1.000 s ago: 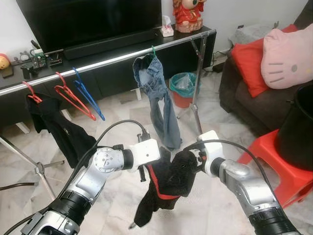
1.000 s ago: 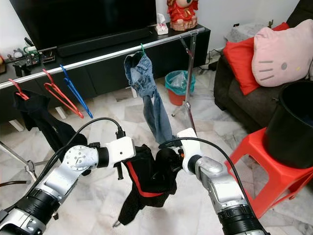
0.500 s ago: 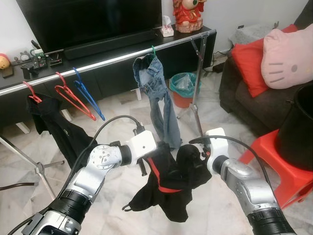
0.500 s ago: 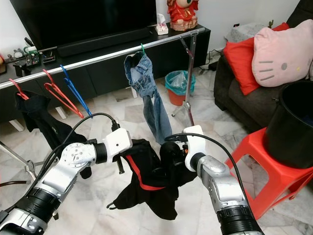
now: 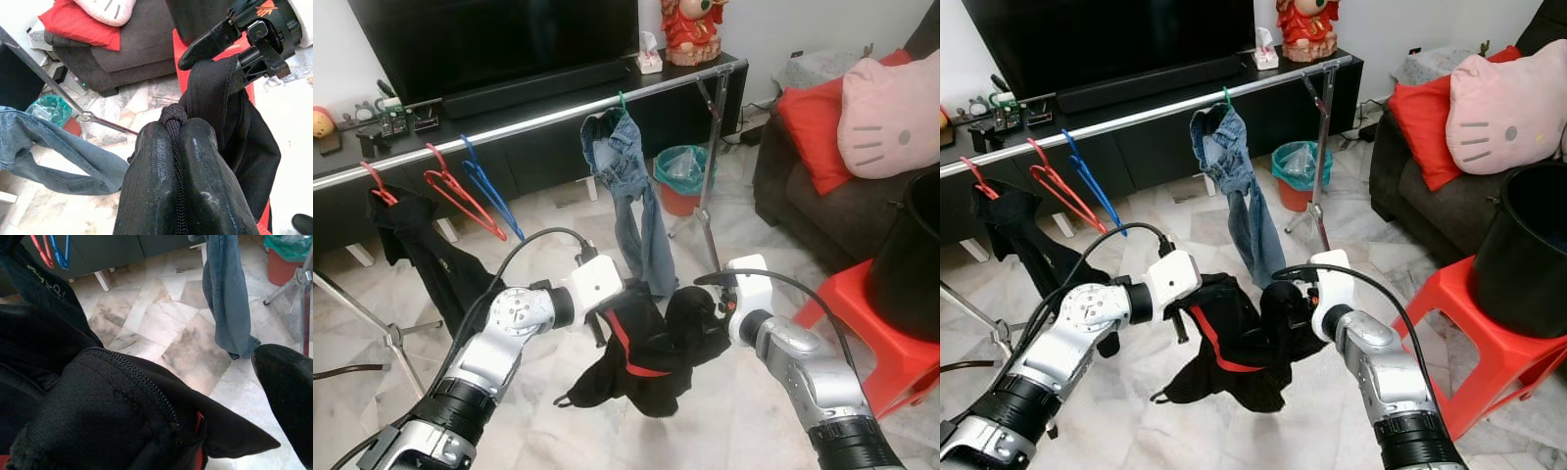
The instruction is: Hang hanger
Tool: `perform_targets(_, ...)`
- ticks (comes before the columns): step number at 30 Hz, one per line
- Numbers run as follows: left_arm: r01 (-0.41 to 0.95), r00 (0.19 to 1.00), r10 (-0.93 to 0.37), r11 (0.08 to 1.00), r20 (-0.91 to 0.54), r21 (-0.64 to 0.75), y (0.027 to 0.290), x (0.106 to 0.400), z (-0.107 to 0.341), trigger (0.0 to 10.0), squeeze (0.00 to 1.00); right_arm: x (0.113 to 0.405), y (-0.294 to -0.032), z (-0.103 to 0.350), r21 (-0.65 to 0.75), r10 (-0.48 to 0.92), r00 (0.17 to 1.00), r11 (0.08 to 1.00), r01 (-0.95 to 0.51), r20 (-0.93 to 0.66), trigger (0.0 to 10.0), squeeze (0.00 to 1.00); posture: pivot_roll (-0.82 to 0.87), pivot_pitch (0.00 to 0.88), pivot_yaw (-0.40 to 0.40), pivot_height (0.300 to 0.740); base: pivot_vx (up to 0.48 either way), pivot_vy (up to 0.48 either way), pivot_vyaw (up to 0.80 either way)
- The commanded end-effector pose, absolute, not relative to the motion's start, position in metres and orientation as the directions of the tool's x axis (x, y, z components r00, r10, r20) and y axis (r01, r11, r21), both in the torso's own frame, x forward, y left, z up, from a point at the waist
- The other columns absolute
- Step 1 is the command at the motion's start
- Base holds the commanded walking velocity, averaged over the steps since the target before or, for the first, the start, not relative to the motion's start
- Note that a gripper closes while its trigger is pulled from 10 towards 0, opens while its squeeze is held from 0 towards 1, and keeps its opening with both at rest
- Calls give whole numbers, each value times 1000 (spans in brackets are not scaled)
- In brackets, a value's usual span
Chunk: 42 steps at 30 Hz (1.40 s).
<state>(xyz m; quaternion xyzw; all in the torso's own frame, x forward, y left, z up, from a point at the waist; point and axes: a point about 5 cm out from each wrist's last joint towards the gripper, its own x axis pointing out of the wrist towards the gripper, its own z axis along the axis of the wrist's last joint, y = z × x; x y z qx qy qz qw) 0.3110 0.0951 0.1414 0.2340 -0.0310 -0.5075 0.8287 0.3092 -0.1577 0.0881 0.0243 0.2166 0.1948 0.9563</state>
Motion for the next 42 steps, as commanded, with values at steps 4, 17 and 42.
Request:
perform_targets(4, 812, 496, -851, 386, -171, 438, 97, 313, 146, 10000, 0, 313, -152, 94, 138, 405, 834, 914, -382, -376, 10000, 137, 74, 7, 88, 740, 0, 0, 0)
perform_targets(17, 817, 487, -855, 373, -178, 440, 96, 313, 146, 10000, 0, 312, -148, 91, 166, 411, 832, 911, -376, -373, 10000, 1000, 73, 0, 90, 740, 0, 0, 0)
perform_targets(42, 822, 479, -859, 366, -182, 437, 94, 312, 145, 10000, 0, 296, -152, 77, 182, 485, 742, 871, -456, -462, 10000, 0, 62, 9, 86, 740, 0, 0, 0)
